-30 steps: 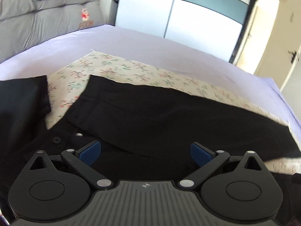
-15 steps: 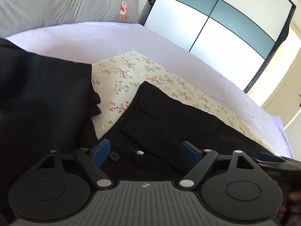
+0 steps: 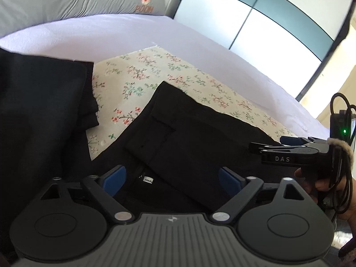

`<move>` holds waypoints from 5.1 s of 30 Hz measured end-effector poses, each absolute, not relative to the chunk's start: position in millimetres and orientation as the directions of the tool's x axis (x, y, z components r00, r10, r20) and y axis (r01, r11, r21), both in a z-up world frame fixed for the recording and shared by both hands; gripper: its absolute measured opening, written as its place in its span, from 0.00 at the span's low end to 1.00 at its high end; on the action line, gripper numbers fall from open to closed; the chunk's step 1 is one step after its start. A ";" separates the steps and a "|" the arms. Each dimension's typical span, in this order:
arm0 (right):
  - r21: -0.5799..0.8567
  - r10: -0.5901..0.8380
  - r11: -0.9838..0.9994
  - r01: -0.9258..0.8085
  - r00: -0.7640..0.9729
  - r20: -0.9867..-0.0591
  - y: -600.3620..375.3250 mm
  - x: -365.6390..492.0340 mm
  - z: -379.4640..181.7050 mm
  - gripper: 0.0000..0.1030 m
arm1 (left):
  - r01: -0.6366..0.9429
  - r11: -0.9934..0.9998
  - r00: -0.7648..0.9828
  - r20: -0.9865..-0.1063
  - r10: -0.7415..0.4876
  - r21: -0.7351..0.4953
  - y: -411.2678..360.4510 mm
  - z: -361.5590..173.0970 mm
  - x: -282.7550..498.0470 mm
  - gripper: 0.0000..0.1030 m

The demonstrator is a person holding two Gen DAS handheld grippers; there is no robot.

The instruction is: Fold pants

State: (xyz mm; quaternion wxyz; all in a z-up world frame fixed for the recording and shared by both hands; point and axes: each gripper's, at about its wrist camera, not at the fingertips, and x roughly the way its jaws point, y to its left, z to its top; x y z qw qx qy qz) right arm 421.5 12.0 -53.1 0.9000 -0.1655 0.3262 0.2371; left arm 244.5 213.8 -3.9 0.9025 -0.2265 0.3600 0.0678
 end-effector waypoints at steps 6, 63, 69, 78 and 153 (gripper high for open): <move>-0.148 0.335 0.802 -0.579 0.641 -0.691 17.8 455.5 -55.4 0.94 | -0.328 0.868 0.709 -0.704 -0.035 -0.373 216.4 -24.3 258.7 1.00; 0.064 0.359 0.893 -0.446 0.618 -0.699 -27.2 138.7 0.4 0.04 | -0.121 0.882 0.761 -0.613 -0.212 -0.455 200.3 40.3 126.3 1.00; 0.145 0.399 0.878 -0.456 0.530 -0.749 -32.9 127.3 -48.2 0.05 | -0.116 0.903 0.724 -0.657 -0.209 -0.414 177.7 27.6 122.9 1.00; 0.268 0.480 0.848 -0.458 0.446 -0.756 -63.2 142.3 -55.8 0.32 | -0.076 0.941 0.678 -0.710 -0.193 -0.329 143.9 13.4 146.2 1.00; 0.138 0.025 0.986 0.095 0.732 -0.681 -255.2 112.5 -83.9 0.51 | -0.276 0.836 0.760 -0.640 -0.113 -0.475 203.4 -30.3 94.6 0.87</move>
